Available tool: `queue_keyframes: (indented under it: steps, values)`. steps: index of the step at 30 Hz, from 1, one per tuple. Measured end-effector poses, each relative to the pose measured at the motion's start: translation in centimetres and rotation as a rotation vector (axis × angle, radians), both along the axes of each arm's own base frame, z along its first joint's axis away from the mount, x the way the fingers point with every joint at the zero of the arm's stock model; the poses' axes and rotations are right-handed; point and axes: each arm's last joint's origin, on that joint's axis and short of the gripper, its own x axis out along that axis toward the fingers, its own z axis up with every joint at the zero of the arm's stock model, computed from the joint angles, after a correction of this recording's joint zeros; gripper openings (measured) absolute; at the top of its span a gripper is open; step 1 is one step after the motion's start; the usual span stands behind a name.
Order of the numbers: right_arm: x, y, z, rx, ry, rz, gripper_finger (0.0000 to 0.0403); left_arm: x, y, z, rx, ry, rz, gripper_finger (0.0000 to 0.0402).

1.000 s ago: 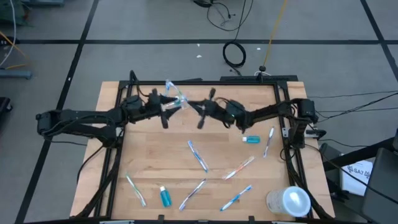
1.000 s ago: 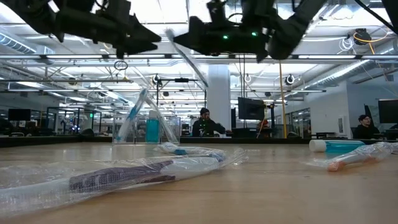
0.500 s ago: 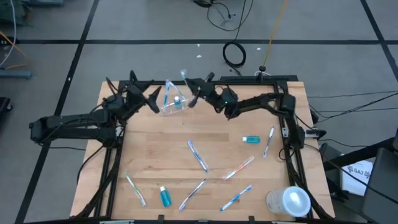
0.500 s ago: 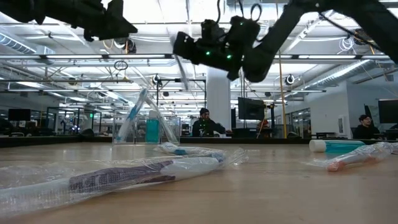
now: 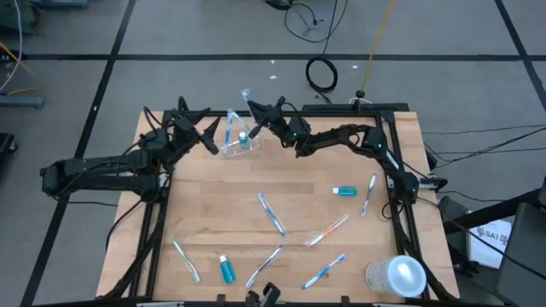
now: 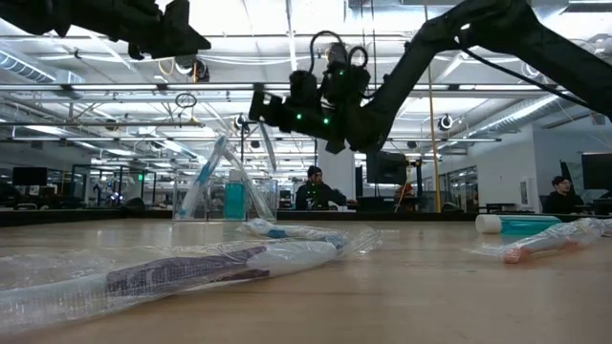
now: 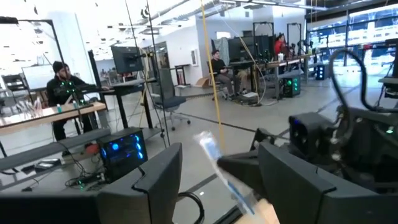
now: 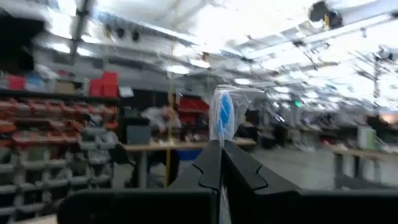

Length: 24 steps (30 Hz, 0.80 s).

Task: Pick & Place toothbrushing station
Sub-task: Put the blue toothbrush into the transparent organizer

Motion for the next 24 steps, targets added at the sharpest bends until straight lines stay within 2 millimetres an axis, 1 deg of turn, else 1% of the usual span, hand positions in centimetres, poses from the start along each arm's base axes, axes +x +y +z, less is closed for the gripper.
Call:
queue_keyframes:
  steps: [6,9,11,14,16,18,22,24]
  values:
    - [0.0,-0.2,0.0,0.035,-0.013,0.030,0.0000,0.1,0.0,-0.2,-0.035,-0.010,-0.021,0.0218]
    - [0.3,0.0,-0.6,0.062,0.037,0.128,0.0000,0.1,0.0,-0.6,-0.047,0.031,-0.020,0.0218]
    - [0.5,0.5,-0.4,0.024,0.035,0.227,0.0000,0.1,0.0,-1.1,-0.065,0.079,-0.020,0.0218]
    - [0.6,1.7,0.7,-0.029,0.007,0.368,0.0000,0.1,0.0,-1.9,-0.116,0.123,-0.021,0.0218]
    - [0.6,2.4,1.7,-0.013,-0.011,0.441,0.0000,0.1,0.0,-2.3,-0.160,0.141,-0.028,0.0218]
    - [0.6,3.0,2.6,0.007,-0.029,0.523,0.0000,0.2,-0.1,-2.8,-0.208,0.162,-0.070,0.0218]
    - [0.5,4.1,3.9,-0.006,-0.025,0.696,0.0000,0.5,-0.6,-3.2,-0.293,0.152,-0.250,0.0218]
    - [0.6,4.8,4.2,0.009,-0.015,0.753,0.0000,0.9,-0.8,-3.2,-0.319,0.140,-0.349,0.0218]
